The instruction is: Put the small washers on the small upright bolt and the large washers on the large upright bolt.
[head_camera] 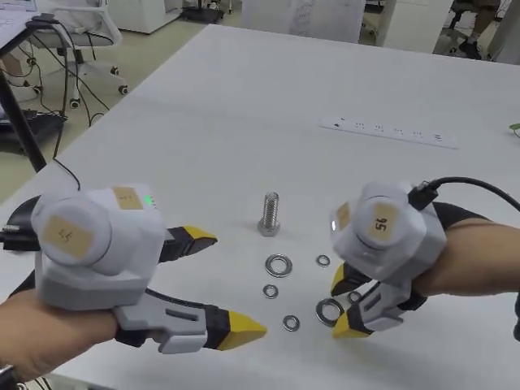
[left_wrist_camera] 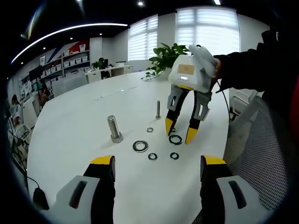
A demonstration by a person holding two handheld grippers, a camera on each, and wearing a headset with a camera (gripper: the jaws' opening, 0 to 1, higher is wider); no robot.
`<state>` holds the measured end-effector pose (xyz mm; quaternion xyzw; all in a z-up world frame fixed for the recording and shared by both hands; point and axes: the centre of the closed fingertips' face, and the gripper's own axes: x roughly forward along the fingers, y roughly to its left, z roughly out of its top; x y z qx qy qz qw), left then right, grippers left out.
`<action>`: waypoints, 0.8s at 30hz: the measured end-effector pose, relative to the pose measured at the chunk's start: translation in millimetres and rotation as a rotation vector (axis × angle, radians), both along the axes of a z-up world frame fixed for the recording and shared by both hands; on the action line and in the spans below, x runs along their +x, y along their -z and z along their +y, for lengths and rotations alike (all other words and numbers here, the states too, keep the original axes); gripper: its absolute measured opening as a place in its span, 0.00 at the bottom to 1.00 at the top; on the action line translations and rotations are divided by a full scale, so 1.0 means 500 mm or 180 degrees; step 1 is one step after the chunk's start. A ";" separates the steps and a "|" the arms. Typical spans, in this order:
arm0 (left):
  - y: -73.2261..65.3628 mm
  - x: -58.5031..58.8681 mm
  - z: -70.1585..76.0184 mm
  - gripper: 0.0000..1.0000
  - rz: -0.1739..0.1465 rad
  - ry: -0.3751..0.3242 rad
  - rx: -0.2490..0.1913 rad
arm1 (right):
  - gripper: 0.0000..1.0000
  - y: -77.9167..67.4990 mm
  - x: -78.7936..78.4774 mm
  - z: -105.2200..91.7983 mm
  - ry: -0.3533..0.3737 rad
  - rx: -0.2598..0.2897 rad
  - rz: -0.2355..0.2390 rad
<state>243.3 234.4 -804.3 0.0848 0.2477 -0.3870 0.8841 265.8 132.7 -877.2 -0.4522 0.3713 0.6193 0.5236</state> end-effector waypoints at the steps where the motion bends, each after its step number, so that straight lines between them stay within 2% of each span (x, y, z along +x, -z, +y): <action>1: 0.000 0.000 0.000 0.74 0.0000 0.0001 0.0001 | 0.30 -0.001 0.001 0.001 0.0008 0.0009 0.0000; 13: -0.001 0.002 -0.002 0.73 -0.0010 0.0007 -0.0009 | 0.25 0.000 0.007 0.001 -0.0020 -0.0077 -0.0004; 24: -0.005 0.005 0.001 0.73 -0.0033 -0.0016 -0.0014 | 0.24 0.000 0.008 0.001 0.0021 -0.0102 -0.0016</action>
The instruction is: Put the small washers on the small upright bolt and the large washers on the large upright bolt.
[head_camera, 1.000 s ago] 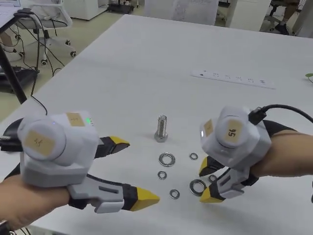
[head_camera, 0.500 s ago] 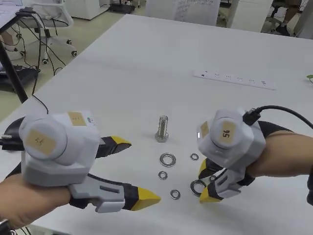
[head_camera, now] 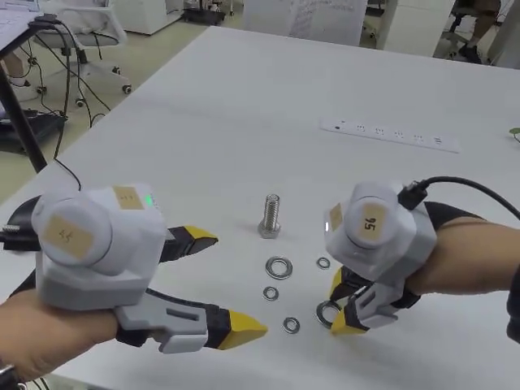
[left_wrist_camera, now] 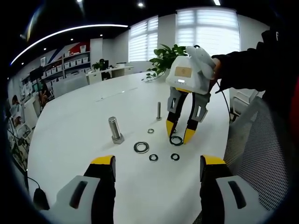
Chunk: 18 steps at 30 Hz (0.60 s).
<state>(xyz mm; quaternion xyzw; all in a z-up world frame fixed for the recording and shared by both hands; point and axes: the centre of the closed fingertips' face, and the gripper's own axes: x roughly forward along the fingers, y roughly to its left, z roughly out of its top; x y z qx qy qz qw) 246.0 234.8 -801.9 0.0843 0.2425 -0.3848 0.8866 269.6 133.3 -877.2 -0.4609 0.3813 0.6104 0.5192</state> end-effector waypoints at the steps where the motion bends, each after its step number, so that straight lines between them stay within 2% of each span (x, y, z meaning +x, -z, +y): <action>1: 0.000 0.000 0.000 0.73 0.0000 0.0000 0.0000 | 0.24 0.000 0.000 0.000 0.0002 0.0000 0.0000; 14: -0.004 0.004 0.003 0.71 -0.0029 -0.0013 -0.0005 | 0.23 -0.002 0.002 -0.001 0.0091 -0.0017 0.0016; 18: -0.006 0.005 0.005 0.70 -0.0045 -0.0021 0.0000 | 0.23 -0.012 0.005 -0.002 0.0130 0.0002 0.0007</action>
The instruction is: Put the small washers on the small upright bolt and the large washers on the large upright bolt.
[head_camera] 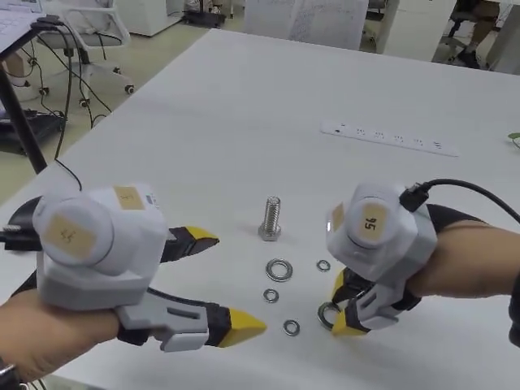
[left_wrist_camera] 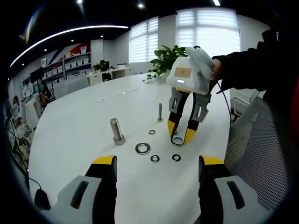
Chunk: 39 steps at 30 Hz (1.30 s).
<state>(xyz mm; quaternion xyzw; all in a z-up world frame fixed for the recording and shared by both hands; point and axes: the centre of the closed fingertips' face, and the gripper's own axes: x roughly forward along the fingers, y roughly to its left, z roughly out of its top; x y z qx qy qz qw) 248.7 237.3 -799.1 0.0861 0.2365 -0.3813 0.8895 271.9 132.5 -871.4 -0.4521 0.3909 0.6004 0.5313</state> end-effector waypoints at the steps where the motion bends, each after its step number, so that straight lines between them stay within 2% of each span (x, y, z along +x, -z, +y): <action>1: -0.001 0.001 0.001 0.70 -0.0006 -0.0013 -0.0003 | 0.23 -0.001 0.000 0.000 0.0002 0.0003 -0.0001; 13: -0.007 0.010 0.010 0.72 -0.0047 -0.0112 -0.0031 | 0.23 -0.064 0.014 0.016 0.0048 0.0154 -0.0066; 17: -0.011 0.012 0.013 0.73 -0.0056 -0.0151 -0.0067 | 0.23 -0.086 0.026 0.019 0.0034 0.0174 -0.0130; 20: -0.013 0.014 0.016 0.73 -0.0065 -0.0182 -0.0097 | 0.23 -0.112 0.041 0.023 0.0049 0.0219 -0.0172; 31: -0.019 0.022 0.026 0.73 -0.0118 -0.0259 -0.0115 | 0.23 -0.174 0.096 0.043 0.0073 0.0316 -0.0349; 39: -0.023 0.031 0.039 0.72 -0.0157 -0.0368 -0.0122 | 0.23 -0.206 0.129 0.087 -0.0017 0.0370 -0.0443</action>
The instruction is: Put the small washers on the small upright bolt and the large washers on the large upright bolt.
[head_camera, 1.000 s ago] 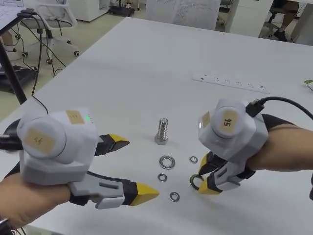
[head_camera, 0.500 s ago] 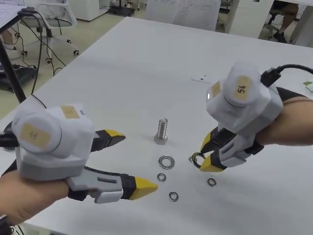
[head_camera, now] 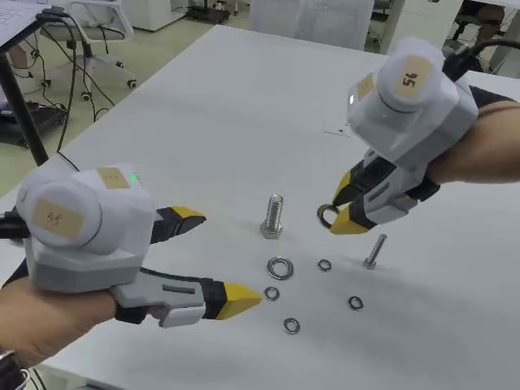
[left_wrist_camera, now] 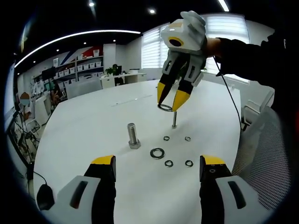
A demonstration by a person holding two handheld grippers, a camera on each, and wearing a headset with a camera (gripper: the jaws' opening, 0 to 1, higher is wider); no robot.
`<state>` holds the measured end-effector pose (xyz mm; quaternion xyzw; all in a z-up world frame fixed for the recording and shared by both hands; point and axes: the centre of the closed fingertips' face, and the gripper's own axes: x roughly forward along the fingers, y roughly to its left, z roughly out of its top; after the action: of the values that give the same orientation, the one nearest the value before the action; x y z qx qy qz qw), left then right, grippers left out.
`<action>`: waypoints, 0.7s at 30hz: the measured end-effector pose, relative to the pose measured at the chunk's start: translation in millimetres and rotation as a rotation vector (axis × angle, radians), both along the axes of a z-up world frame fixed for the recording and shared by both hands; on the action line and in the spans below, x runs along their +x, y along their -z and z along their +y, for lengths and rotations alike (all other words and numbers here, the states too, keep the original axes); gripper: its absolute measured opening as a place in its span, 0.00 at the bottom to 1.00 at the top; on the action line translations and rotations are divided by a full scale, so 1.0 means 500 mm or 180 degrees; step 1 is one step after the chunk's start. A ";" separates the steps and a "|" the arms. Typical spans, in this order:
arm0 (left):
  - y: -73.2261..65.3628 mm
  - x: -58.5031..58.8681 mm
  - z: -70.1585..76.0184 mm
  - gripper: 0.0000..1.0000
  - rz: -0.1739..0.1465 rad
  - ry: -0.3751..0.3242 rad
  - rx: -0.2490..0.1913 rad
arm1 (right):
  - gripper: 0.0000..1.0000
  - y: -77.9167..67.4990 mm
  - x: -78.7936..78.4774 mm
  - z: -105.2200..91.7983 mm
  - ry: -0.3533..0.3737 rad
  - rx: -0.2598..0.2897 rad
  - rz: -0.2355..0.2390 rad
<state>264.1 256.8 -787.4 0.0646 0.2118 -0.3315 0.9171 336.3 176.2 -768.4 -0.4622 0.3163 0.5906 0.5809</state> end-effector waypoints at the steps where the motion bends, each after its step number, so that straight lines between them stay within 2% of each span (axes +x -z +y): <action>1: 0.000 0.001 0.001 0.72 -0.0007 -0.0010 0.0003 | 0.23 -0.002 0.003 0.006 -0.0010 0.0004 -0.0010; 9: -0.003 0.007 0.010 0.72 -0.0046 -0.0079 0.0017 | 0.23 -0.013 0.038 0.057 -0.0146 -0.0018 -0.0053; 12: -0.003 0.007 0.012 0.71 -0.0047 -0.0088 0.0007 | 0.23 -0.013 0.037 0.074 -0.0191 -0.0019 -0.0034; 21: -0.002 0.003 0.012 0.71 -0.0043 -0.0092 0.0007 | 0.23 0.023 0.052 0.110 -0.0262 -0.0098 0.0077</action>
<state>265.6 262.6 -786.3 0.0647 0.2068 -0.3176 0.9231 362.3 231.1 -779.7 -0.4766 0.3130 0.6147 0.5450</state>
